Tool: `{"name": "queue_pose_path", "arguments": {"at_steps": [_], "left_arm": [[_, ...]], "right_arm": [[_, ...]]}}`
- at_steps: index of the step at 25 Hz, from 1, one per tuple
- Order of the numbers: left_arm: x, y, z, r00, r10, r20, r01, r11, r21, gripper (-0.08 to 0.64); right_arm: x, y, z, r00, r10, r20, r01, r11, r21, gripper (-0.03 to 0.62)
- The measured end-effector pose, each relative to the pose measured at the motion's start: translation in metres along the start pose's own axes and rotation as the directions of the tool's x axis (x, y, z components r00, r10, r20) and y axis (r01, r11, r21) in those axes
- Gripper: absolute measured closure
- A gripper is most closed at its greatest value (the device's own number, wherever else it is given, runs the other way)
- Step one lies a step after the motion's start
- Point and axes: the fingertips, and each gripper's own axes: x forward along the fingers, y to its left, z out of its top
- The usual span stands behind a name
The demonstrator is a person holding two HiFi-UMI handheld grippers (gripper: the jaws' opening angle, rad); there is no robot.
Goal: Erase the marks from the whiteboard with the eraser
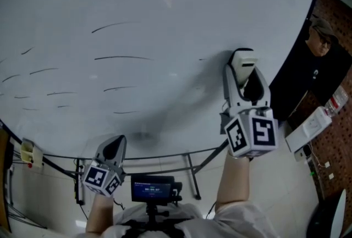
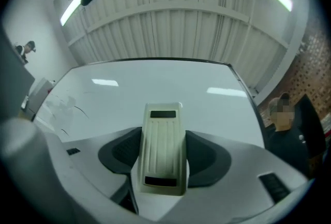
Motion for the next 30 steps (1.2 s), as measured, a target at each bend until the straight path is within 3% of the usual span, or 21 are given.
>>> {"name": "queue_pose_path", "arguments": {"at_steps": [3, 6, 10, 22, 30], "left_arm": [[-0.001, 0.001, 0.001, 1.0, 0.007, 0.002, -0.007, 1.0, 0.0, 0.568], [-0.002, 0.003, 0.0, 1.0, 0.014, 0.001, -0.014, 1.0, 0.001, 0.568], [-0.006, 0.007, -0.004, 1.0, 0.03, -0.005, -0.03, 1.0, -0.005, 0.568], [-0.01, 0.01, -0.009, 0.999, 0.045, -0.018, -0.046, 0.999, -0.011, 0.568], [-0.012, 0.007, -0.011, 0.999, 0.049, -0.017, -0.05, 0.999, -0.013, 0.568]], "right_arm": [[0.006, 0.065, 0.018, 0.989, 0.144, 0.044, -0.142, 0.988, -0.053, 0.337], [0.015, 0.123, 0.026, 0.966, 0.253, 0.047, -0.244, 0.958, -0.153, 0.337], [0.028, 0.148, 0.015, 0.966, 0.257, 0.016, -0.25, 0.951, -0.184, 0.336], [0.024, 0.092, 0.007, 0.981, 0.19, 0.023, -0.188, 0.978, -0.087, 0.333], [0.014, -0.003, -0.008, 1.0, -0.001, 0.003, 0.001, 1.0, -0.006, 0.333]]}}
